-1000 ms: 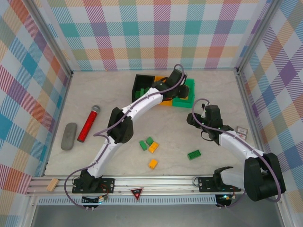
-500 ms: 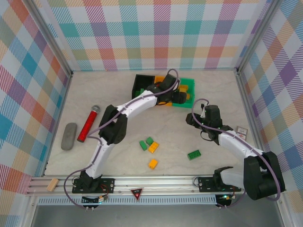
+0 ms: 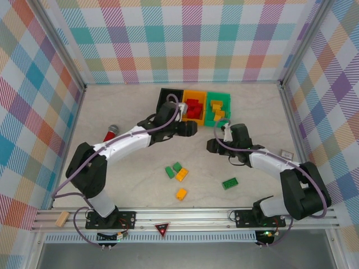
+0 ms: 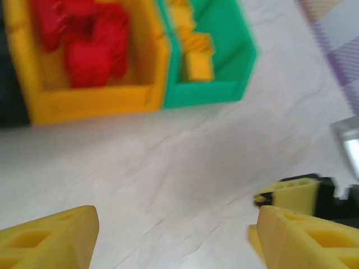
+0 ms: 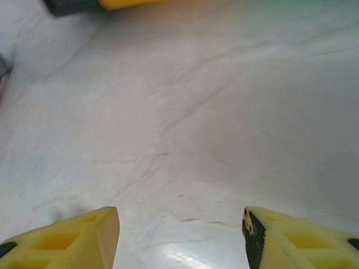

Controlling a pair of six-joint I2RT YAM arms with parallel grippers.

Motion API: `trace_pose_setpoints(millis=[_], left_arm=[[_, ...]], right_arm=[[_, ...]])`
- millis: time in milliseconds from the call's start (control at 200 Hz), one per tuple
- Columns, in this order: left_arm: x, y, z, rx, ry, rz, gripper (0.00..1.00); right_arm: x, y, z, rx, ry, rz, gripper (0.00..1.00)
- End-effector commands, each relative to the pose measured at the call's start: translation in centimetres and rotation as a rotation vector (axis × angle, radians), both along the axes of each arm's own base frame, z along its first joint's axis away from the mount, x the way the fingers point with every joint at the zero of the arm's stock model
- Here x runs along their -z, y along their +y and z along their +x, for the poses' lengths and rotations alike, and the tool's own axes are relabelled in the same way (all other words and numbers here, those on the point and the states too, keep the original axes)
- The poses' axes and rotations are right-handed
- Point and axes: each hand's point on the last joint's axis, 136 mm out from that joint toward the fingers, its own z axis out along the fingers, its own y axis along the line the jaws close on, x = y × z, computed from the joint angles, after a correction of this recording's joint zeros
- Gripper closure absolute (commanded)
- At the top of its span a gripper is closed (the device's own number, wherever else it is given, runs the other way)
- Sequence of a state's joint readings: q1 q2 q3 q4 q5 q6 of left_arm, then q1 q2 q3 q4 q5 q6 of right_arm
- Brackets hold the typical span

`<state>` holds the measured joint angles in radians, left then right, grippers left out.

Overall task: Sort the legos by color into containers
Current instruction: Pick up the lego from the bottom-center of the table.

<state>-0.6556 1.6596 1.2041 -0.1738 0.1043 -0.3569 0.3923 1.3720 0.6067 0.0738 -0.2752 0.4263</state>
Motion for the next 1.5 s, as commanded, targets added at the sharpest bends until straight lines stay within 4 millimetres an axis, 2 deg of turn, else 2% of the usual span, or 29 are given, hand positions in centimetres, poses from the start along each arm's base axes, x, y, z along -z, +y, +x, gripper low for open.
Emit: trace_pose_setpoints(millis=[0, 165, 280, 375, 530, 695, 835, 1080, 1295, 1425, 1495], left_arm=[[0.6, 3.8, 0.1, -0.079, 0.039, -0.031, 0.26], [2.3, 7.8, -0.3, -0.151, 0.072, -0.029, 0.25], [3.3, 9.1, -0.6, -0.169, 0.085, -0.023, 0.25], [3.7, 9.8, -0.7, -0.177, 0.083, -0.038, 0.25], [4.1, 10.5, -0.6, -0.188, 0.08, -0.061, 0.26], [4.5, 11.3, -0.6, -0.196, 0.082, -0.071, 0.25], [4.9, 12.2, -0.6, -0.208, 0.09, -0.093, 0.25], [5.9, 12.9, -0.8, -0.199, 0.112, -0.096, 0.25], [7.0, 13.0, -0.8, -0.184, 0.129, -0.093, 0.25], [7.8, 13.1, -0.6, -0.184, 0.136, -0.1, 0.26], [8.1, 12.9, -0.6, -0.182, 0.146, -0.118, 0.26]], right_arm=[[-1.6, 3.4, -1.5, -0.157, -0.04, 0.033, 0.39], [-0.4, 6.4, -5.9, -0.308, -0.015, -0.022, 0.38], [0.4, 7.9, -8.5, -0.434, -0.033, -0.114, 0.0], [1.3, 8.4, -9.5, -0.48, -0.046, -0.196, 0.01], [2.3, 9.4, -9.9, -0.531, -0.032, -0.293, 0.01], [3.7, 10.7, -10.7, -0.617, -0.076, -0.472, 0.0], [5.2, 10.7, -10.8, -0.647, -0.079, -0.588, 0.02], [6.7, 11.3, -11.3, -0.682, -0.059, -0.653, 0.06], [7.4, 12.6, -11.9, -0.711, -0.057, -0.677, 0.07], [7.8, 13.0, -12.2, -0.723, -0.047, -0.683, 0.14], [8.1, 12.9, -12.4, -0.727, -0.032, -0.696, 0.22]])
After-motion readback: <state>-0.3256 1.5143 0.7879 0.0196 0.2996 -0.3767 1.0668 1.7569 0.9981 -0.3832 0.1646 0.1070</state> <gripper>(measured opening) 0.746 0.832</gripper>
